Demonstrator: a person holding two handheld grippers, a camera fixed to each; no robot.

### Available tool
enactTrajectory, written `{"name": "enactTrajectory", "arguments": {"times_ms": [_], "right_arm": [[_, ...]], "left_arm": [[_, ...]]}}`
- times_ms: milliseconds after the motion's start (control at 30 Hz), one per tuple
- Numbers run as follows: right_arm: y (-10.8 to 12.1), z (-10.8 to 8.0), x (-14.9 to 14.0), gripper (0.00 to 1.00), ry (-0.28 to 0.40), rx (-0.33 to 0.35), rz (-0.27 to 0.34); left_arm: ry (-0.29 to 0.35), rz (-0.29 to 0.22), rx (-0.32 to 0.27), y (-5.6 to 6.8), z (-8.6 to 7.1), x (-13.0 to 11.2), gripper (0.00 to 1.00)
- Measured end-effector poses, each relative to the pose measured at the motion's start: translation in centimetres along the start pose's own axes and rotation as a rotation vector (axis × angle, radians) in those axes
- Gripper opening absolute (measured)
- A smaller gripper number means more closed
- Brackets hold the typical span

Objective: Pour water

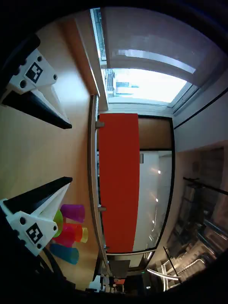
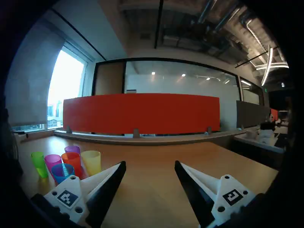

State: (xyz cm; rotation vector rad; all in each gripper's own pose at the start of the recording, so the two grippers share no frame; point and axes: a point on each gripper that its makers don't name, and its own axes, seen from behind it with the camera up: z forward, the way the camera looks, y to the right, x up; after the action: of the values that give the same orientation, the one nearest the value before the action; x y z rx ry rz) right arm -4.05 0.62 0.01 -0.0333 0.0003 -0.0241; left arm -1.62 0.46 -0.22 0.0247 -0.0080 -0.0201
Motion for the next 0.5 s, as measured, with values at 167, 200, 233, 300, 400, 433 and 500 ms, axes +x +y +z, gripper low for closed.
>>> {"name": "enactTrajectory", "arguments": {"times_ms": [167, 200, 233, 300, 400, 433, 500], "right_arm": [[0.02, -0.02, -0.02, 1.00, 0.000, 0.000, 0.000], [0.02, -0.02, -0.03, 1.00, 0.000, 0.000, 0.000], [0.02, -0.02, -0.03, 1.00, 0.000, 0.000, 0.000], [0.02, -0.03, -0.03, 0.99, 0.000, 0.000, 0.000], [0.03, -0.04, -0.04, 1.00, 0.000, 0.000, 0.000], [0.03, -0.04, -0.04, 0.99, 0.000, 0.000, 0.000], [0.03, -0.03, -0.04, 0.99, 0.000, 0.000, 0.000]], "left_arm": [[0.000, 0.000, 0.000, -0.04, 0.04, -0.02, 0.94], [0.000, 0.000, 0.000, -0.03, 0.04, -0.01, 0.93], [0.000, 0.000, 0.000, -0.02, 0.05, -0.01, 0.93], [0.000, 0.000, 0.000, 0.00, 0.07, 0.01, 0.94], [0.000, 0.000, 0.000, -0.01, 0.09, 0.04, 0.94], [0.000, 0.000, 0.000, 0.00, 0.09, 0.05, 0.94], [0.000, 0.000, 0.000, 0.01, 0.09, 0.06, 0.93]]}}
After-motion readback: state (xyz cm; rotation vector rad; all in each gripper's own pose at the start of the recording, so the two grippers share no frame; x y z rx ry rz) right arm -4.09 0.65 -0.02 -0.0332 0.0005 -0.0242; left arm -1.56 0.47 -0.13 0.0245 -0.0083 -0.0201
